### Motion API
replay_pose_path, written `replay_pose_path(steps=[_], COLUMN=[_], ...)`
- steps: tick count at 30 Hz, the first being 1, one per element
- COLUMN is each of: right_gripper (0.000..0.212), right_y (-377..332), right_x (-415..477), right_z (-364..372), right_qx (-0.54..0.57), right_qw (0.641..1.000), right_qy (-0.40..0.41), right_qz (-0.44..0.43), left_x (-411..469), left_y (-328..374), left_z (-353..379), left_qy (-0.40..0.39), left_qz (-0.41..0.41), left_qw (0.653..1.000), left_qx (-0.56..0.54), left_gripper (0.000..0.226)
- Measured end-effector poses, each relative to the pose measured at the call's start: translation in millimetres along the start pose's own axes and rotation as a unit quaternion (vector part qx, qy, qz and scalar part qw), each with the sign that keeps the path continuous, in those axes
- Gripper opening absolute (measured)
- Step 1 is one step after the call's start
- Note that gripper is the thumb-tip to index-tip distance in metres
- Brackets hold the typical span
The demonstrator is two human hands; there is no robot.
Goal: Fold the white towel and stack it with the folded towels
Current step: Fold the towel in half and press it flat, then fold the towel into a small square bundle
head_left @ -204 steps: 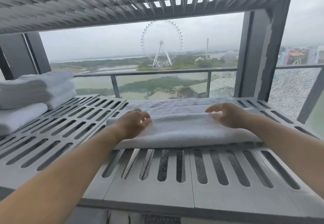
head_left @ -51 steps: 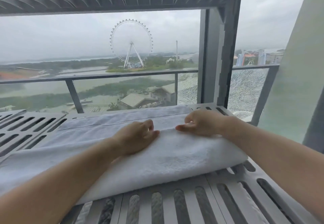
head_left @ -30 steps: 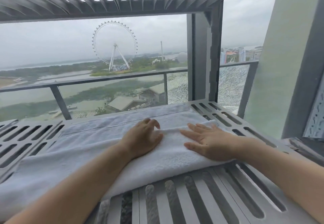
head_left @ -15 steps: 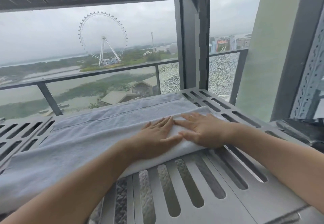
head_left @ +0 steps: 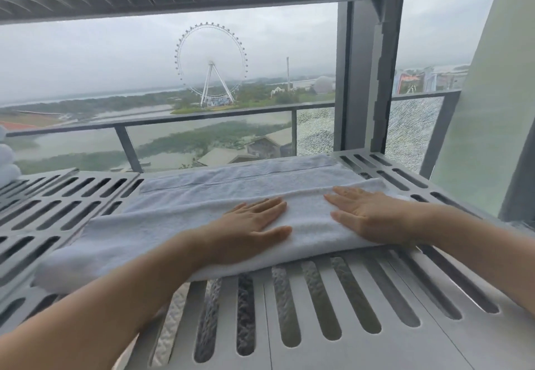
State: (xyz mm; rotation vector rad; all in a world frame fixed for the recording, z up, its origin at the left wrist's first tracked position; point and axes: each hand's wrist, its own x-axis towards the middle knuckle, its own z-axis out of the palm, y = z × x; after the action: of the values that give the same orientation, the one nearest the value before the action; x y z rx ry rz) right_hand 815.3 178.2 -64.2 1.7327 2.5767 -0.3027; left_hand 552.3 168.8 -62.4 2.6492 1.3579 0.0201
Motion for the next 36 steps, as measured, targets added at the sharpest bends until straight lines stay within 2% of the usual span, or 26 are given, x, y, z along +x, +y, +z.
replay_pose_path(steps=[4, 8, 15, 19, 22, 26, 31, 34, 36], right_gripper=[0.058, 0.057, 0.067, 0.066, 0.065, 0.066, 0.066, 0.049, 0.031], right_y=[-70, -122, -134, -137, -137, -135, -132, -119, -104], right_x=[36, 71, 86, 82, 79, 79, 86, 95, 100], right_z=[1, 3, 14, 11, 11, 13, 12, -3, -15], right_qx=[0.015, 0.013, -0.015, -0.023, -0.02, -0.017, 0.03, 0.072, 0.022], right_qw=[0.997, 0.996, 0.997, 0.997, 0.997, 0.997, 0.995, 0.986, 0.989], right_qy=[-0.012, -0.009, 0.007, 0.002, 0.007, 0.015, 0.055, 0.14, 0.14], right_qz=[-0.073, -0.089, -0.082, -0.077, -0.077, -0.076, -0.074, -0.052, -0.033], left_x=[-6, -35, -111, -126, -127, -120, -90, -71, -63], left_y=[-3, -29, -105, -134, -142, -144, -132, -129, -133], left_z=[3, 3, -13, -18, -14, -15, -28, -39, -42], left_qy=[0.045, 0.063, 0.035, 0.053, 0.058, 0.053, 0.097, 0.097, 0.105], left_qz=[-0.028, -0.092, -0.201, -0.231, -0.232, -0.217, -0.174, -0.158, -0.15], left_qw=[0.998, 0.993, 0.979, 0.971, 0.971, 0.974, 0.979, 0.98, 0.978], left_qx=[0.025, 0.031, 0.026, 0.009, -0.028, 0.042, 0.049, 0.078, 0.096], left_gripper=[0.07, 0.064, 0.061, 0.059, 0.059, 0.061, 0.047, 0.037, 0.032])
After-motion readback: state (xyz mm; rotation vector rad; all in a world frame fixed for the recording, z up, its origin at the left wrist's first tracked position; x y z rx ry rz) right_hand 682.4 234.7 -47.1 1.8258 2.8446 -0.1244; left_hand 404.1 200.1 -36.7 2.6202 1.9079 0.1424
